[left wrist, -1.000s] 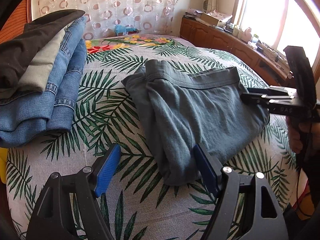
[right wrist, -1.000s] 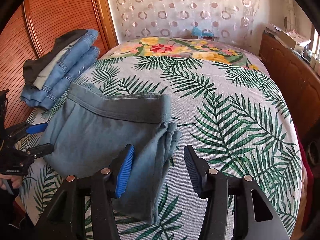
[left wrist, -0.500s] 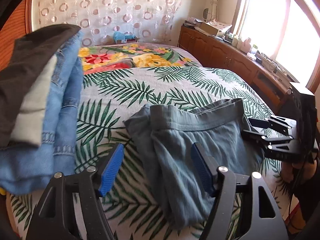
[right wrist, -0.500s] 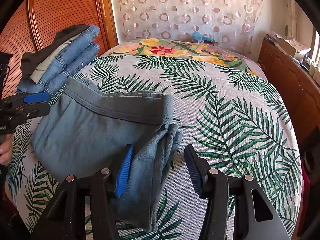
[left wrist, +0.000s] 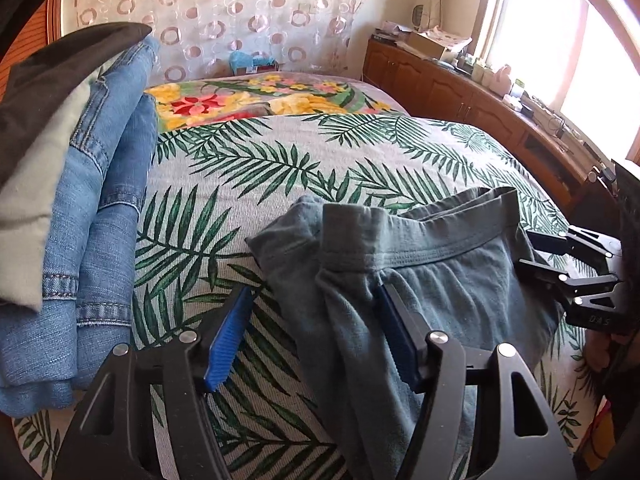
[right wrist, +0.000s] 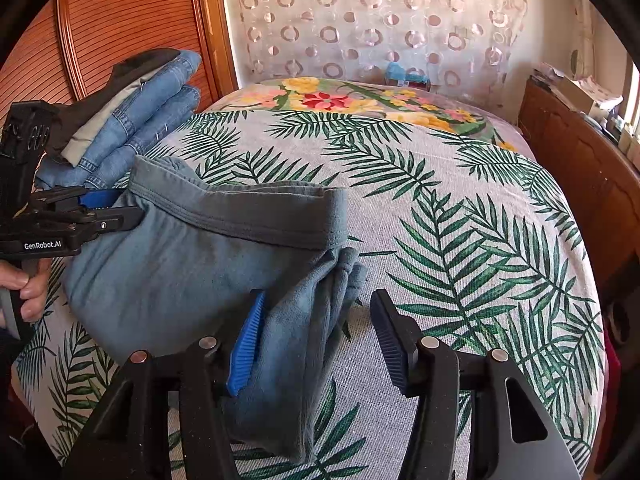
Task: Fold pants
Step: 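Close both tools on the waistband edge of the folded light blue shorts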
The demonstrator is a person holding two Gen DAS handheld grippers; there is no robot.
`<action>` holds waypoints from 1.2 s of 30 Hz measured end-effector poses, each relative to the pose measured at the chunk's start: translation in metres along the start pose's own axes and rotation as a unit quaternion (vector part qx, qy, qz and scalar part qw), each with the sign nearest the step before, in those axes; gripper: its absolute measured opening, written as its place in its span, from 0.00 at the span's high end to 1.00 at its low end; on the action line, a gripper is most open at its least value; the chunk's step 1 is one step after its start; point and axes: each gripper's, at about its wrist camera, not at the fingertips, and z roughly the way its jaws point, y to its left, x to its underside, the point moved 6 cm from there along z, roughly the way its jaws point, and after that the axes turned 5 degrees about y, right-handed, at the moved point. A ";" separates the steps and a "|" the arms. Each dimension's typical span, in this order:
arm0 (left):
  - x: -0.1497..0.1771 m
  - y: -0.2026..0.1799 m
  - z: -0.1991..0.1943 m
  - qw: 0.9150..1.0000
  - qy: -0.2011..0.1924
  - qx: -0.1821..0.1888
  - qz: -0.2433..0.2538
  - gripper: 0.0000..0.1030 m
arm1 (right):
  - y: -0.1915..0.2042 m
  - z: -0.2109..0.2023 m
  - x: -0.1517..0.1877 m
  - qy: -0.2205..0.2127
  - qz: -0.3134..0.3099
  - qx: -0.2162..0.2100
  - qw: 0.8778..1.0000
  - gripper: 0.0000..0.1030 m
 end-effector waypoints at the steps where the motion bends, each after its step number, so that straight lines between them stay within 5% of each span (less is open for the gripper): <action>1: 0.000 -0.001 0.000 1.000 0.000 -0.003 0.002 0.37 | 0.000 0.000 0.000 0.000 0.000 0.000 1.000 0.46; 10: 0.000 -0.002 -0.001 1.000 -0.001 0.000 0.000 0.37 | 0.000 0.002 -0.003 0.003 -0.001 0.003 1.000 0.46; 17: 0.000 0.001 -0.001 1.000 -0.003 0.003 -0.005 0.37 | 0.000 0.008 -0.015 0.015 0.004 -0.012 1.000 0.64; 21: 0.000 0.000 -0.001 1.000 -0.003 0.009 -0.001 0.48 | 0.001 0.009 -0.015 0.010 0.007 -0.031 0.999 0.83; 28: 0.000 -0.005 -0.008 0.999 -0.009 0.044 -0.012 0.84 | 0.000 0.010 -0.012 0.003 0.019 -0.047 0.999 0.89; 36: -0.007 -0.022 -0.049 0.997 -0.054 0.048 0.007 0.87 | 0.008 -0.026 -0.019 -0.055 0.006 -0.047 0.997 0.92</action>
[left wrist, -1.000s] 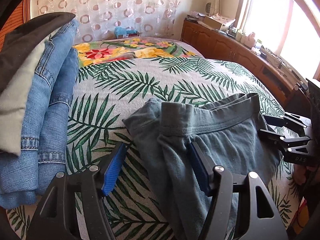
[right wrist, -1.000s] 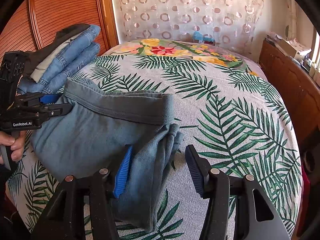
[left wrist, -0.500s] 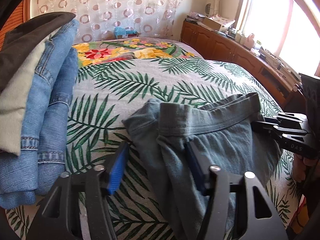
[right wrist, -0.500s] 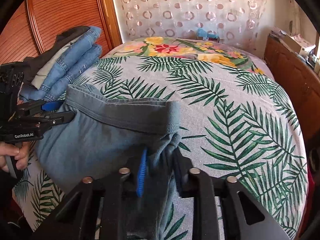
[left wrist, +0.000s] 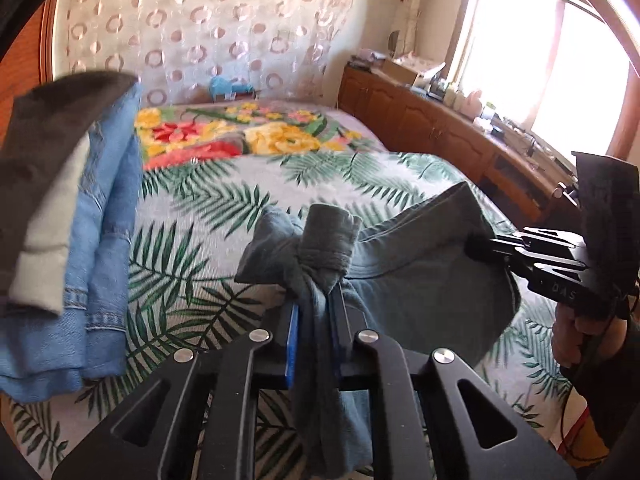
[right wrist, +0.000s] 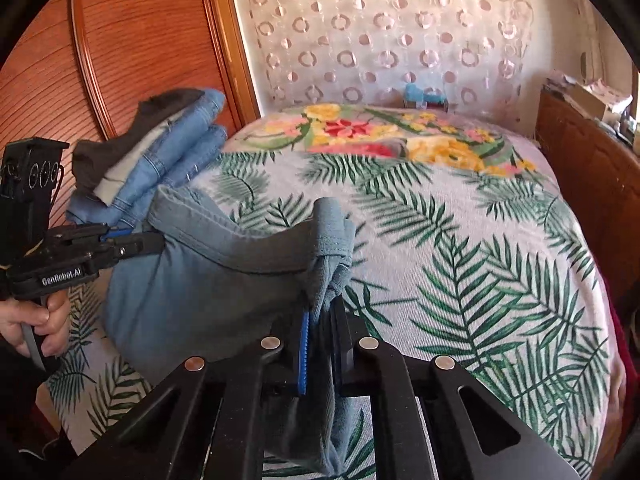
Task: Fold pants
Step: 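Close both tools on the waistband edge of the folded light blue shorts, then lift the folded shorts with both tools and carry them toward the jeans stack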
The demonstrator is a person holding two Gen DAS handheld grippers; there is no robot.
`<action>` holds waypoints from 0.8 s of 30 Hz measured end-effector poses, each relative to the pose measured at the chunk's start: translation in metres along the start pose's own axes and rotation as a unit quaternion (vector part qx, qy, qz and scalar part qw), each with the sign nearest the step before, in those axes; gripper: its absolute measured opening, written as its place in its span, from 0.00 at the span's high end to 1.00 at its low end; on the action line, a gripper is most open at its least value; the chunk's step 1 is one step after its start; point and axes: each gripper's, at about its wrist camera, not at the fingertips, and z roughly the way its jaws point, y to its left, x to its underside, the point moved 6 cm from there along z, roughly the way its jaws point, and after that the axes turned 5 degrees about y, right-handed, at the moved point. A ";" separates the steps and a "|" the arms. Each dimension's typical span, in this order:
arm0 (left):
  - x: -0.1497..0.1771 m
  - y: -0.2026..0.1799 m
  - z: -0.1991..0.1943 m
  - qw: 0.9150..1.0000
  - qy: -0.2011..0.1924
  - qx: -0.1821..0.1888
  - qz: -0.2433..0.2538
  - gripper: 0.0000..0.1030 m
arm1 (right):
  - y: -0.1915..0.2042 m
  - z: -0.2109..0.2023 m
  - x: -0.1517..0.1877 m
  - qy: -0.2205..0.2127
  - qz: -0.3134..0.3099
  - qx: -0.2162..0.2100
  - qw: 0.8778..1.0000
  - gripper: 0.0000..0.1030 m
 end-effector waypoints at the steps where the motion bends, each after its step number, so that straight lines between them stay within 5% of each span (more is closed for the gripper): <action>1: -0.001 -0.002 -0.006 1.000 -0.006 -0.001 0.003 0.87 | 0.002 -0.004 -0.002 -0.006 -0.003 -0.001 1.000 0.92; 13: -0.029 0.001 -0.059 0.997 -0.067 -0.031 0.020 0.87 | 0.020 -0.045 -0.031 -0.061 -0.042 0.003 0.997 0.92; 24: -0.039 0.034 -0.083 0.994 -0.096 -0.061 0.002 0.87 | 0.039 -0.031 -0.070 -0.079 -0.087 -0.012 0.993 0.92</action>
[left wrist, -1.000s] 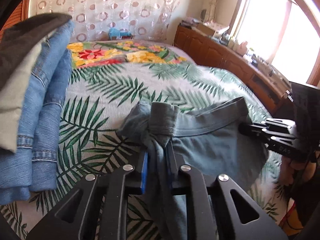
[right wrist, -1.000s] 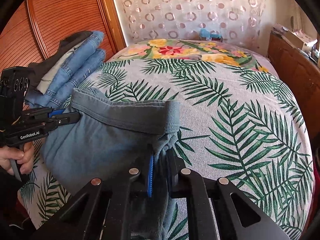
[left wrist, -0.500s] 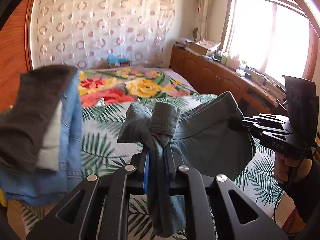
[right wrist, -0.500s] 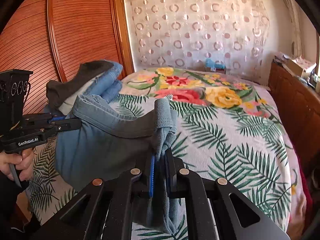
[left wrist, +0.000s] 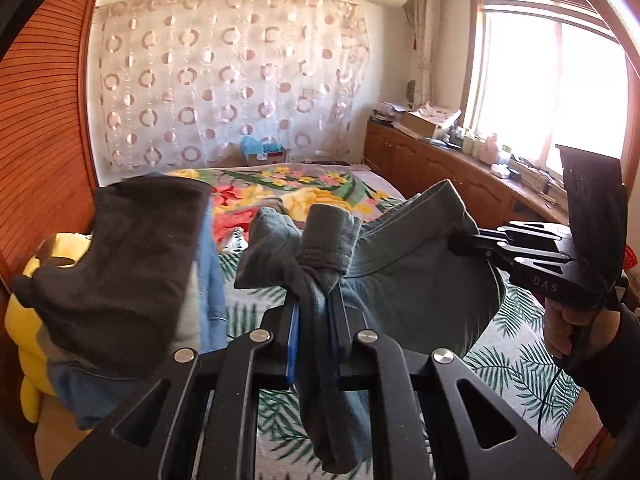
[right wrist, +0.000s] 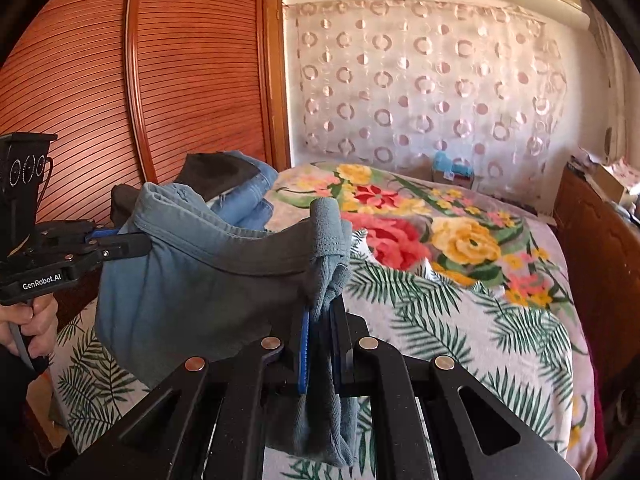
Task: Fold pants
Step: 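Lift the folded shorts with both tools and carry them toward the jeans stack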
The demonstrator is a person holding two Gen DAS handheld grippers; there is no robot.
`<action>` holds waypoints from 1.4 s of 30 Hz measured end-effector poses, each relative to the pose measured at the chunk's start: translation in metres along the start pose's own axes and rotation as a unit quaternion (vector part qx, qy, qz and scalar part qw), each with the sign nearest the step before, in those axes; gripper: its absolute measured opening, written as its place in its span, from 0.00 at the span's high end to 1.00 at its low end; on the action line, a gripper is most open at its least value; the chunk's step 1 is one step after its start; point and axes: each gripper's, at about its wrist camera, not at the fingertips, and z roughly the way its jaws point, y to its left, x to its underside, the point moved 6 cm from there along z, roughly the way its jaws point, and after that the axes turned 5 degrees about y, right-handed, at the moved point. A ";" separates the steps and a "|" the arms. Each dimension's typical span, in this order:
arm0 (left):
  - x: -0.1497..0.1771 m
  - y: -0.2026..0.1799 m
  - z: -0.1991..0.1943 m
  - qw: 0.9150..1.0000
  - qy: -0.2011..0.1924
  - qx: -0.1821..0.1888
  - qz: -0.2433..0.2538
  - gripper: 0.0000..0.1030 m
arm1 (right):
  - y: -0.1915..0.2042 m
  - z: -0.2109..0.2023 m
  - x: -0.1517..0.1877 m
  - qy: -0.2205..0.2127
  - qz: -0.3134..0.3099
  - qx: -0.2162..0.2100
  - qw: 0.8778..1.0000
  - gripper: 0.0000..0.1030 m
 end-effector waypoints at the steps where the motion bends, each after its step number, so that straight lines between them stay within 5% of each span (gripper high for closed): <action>1: -0.002 0.004 0.000 1.000 -0.001 -0.003 -0.002 0.87 | 0.001 0.003 -0.005 -0.002 -0.004 -0.003 1.000 0.92; 20: -0.050 0.084 -0.020 0.995 -0.058 -0.065 -0.056 0.87 | 0.011 0.080 -0.109 -0.056 -0.087 -0.044 0.994 0.92; 30: -0.033 0.118 -0.029 0.987 -0.075 -0.085 -0.111 0.87 | 0.033 0.143 -0.149 -0.067 -0.141 -0.071 0.985 0.92; 42: -0.001 0.137 -0.027 0.981 -0.051 -0.110 -0.150 0.87 | 0.062 0.211 -0.170 -0.043 -0.180 -0.108 0.977 0.92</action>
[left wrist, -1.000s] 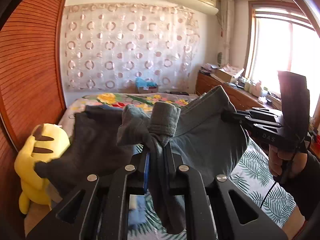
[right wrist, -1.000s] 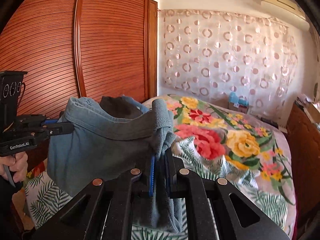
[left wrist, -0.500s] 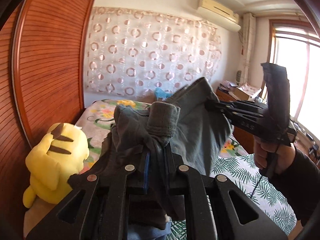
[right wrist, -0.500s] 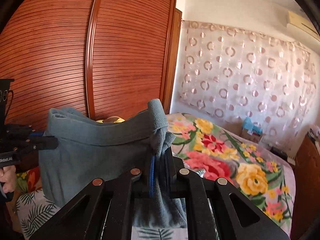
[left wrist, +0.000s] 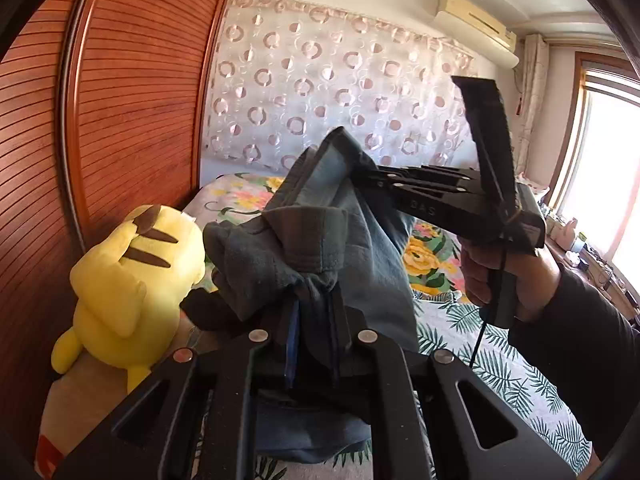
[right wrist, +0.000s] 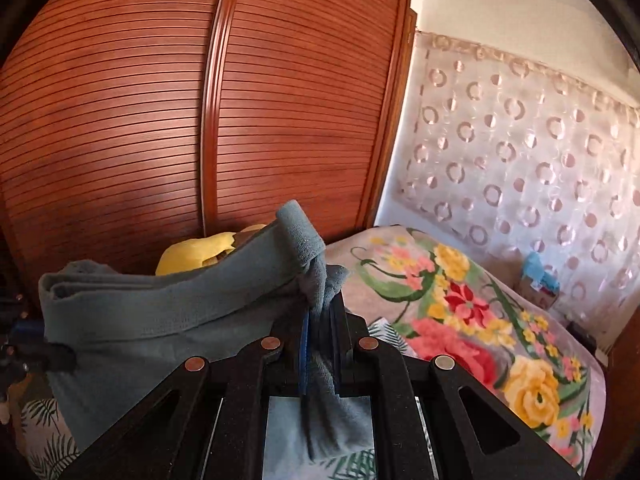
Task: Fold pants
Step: 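Lift the folded shorts with both tools and carry them toward the jeans stack, then lower the shorts onto the jeans stack and open both tools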
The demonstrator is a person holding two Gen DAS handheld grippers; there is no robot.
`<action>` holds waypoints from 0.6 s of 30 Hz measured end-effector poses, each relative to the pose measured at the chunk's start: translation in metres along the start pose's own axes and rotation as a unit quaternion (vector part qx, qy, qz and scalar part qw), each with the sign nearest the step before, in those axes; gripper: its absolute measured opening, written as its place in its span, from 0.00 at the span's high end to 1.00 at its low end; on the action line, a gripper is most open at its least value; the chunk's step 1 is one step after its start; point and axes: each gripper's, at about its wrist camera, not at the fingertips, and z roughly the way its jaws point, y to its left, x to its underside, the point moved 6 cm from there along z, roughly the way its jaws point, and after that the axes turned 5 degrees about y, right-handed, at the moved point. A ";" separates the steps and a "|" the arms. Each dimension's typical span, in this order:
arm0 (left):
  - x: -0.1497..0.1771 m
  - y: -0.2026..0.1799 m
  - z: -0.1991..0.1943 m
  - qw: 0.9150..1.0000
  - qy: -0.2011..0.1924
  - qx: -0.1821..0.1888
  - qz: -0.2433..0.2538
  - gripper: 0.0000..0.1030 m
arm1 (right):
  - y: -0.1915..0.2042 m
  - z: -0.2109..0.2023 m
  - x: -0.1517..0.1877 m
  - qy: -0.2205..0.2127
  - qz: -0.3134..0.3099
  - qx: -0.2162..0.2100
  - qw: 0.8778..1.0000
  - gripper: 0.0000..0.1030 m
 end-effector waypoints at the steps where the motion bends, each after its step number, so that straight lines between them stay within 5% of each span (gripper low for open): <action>1: 0.002 0.001 0.001 1.000 0.002 -0.001 -0.001 0.87 | 0.001 0.004 -0.002 0.001 -0.002 -0.003 1.000 0.92; 6: 0.011 0.008 0.007 1.000 0.017 -0.020 -0.009 0.87 | 0.001 0.017 0.001 0.023 -0.006 -0.006 1.000 0.92; 14: 0.022 0.016 0.012 0.999 0.028 -0.032 -0.019 0.87 | -0.023 0.013 -0.001 0.039 0.022 0.002 0.999 0.71; 18: 0.024 0.016 0.013 0.999 0.036 -0.033 -0.020 0.85 | -0.033 0.009 0.013 0.052 0.032 0.004 0.998 0.71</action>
